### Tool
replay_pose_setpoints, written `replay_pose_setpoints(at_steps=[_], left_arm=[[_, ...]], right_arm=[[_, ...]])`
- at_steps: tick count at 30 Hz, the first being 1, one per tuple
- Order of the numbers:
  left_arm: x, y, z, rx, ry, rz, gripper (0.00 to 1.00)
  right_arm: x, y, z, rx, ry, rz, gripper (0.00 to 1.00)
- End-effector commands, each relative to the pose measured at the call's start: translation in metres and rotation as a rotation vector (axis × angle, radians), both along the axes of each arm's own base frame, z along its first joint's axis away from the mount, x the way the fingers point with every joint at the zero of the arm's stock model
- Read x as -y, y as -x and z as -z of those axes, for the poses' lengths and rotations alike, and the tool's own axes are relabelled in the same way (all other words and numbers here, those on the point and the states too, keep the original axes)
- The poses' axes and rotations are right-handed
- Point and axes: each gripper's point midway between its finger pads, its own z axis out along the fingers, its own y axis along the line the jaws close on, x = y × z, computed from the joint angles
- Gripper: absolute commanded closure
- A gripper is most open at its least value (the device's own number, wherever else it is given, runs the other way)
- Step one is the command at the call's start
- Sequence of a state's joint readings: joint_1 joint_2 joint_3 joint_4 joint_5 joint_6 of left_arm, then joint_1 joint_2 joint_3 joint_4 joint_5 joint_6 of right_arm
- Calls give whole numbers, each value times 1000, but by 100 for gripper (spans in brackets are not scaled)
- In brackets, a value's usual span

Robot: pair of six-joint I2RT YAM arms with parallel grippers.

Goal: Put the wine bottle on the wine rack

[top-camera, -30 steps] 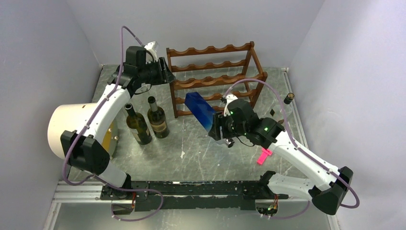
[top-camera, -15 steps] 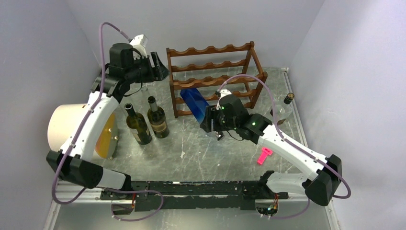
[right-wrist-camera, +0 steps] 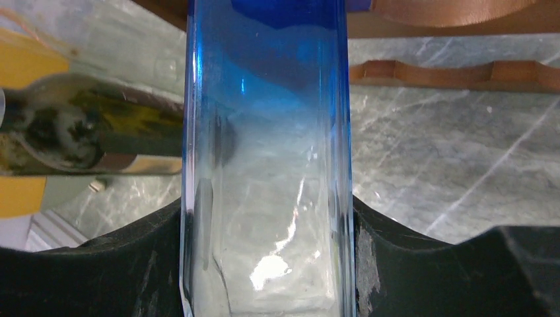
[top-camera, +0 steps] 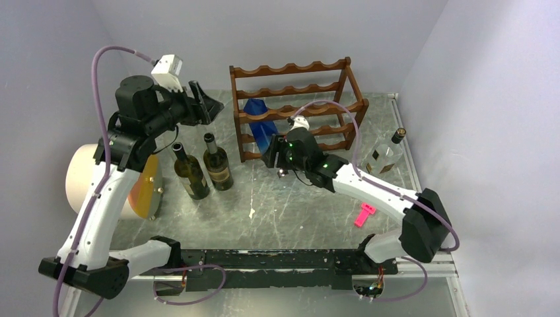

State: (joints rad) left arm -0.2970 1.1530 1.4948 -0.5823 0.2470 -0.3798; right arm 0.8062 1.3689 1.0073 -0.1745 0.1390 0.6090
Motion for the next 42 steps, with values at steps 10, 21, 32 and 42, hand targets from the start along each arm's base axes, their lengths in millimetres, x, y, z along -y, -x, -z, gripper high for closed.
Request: replay_pose_setpoints(at_steps=[10, 21, 32, 42], left_arm=[[-6, 23, 7, 9, -59, 52, 25], [-8, 29, 6, 15, -72, 55, 24], [-5, 31, 10, 3, -67, 72, 24], [-4, 32, 12, -6, -64, 76, 24]], right_arm=[[-39, -77, -89, 247, -301, 193, 100], [-55, -98, -81, 240, -312, 229, 100], [-64, -115, -77, 242, -280, 252, 100], [-67, -124, -66, 235, -277, 281, 77]])
